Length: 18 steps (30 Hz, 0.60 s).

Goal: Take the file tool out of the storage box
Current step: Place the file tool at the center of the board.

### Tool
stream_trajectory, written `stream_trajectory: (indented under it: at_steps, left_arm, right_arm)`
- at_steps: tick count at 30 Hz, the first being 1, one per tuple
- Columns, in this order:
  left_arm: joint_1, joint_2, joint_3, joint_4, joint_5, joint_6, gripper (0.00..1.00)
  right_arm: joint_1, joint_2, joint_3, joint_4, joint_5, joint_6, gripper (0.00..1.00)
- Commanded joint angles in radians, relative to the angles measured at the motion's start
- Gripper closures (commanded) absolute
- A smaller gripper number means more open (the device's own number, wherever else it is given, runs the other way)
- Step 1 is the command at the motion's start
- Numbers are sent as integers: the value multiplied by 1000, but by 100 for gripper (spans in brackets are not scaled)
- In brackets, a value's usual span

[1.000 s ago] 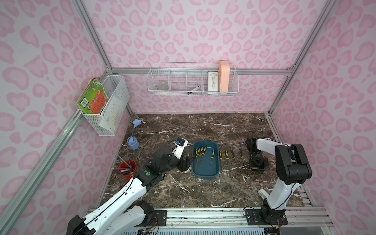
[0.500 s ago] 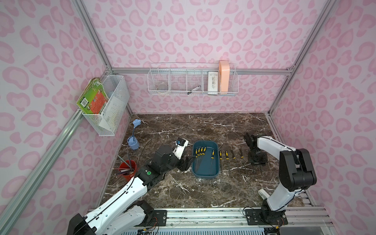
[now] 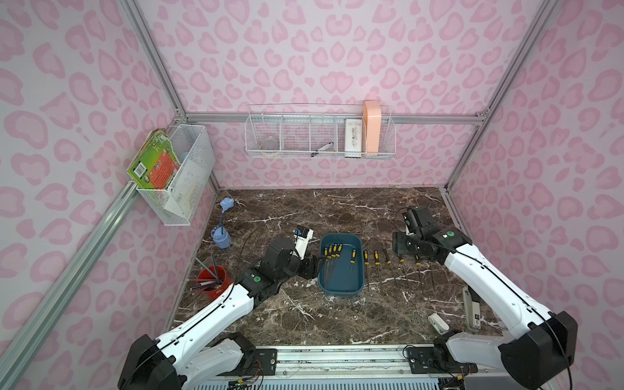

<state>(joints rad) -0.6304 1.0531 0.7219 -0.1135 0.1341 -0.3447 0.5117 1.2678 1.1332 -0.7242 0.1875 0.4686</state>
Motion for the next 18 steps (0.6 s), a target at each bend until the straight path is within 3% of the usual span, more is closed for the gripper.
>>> stream_trajectory:
  at_steps: [1, 4, 9, 14, 18]
  left_arm:
    - [0, -9, -1, -49, -77, -54, 34]
    - [0, -3, -17, -61, -105, -68, 39]
    - [0, 39, -34, -38, -111, -71, 43]
    - [1, 95, -37, 15, -101, -63, 42]
    - [0, 122, -45, 46, -96, -52, 42]
  right_arm:
    - [95, 9, -35, 262, -137, -20, 30]
    - [130, 88, -49, 373, -234, -16, 40]
    - [207, 236, -7, 456, -272, -6, 54]
    - [217, 463, 122, 396, -293, -1, 65]
    - [196, 570, 138, 418, -295, 16, 69]
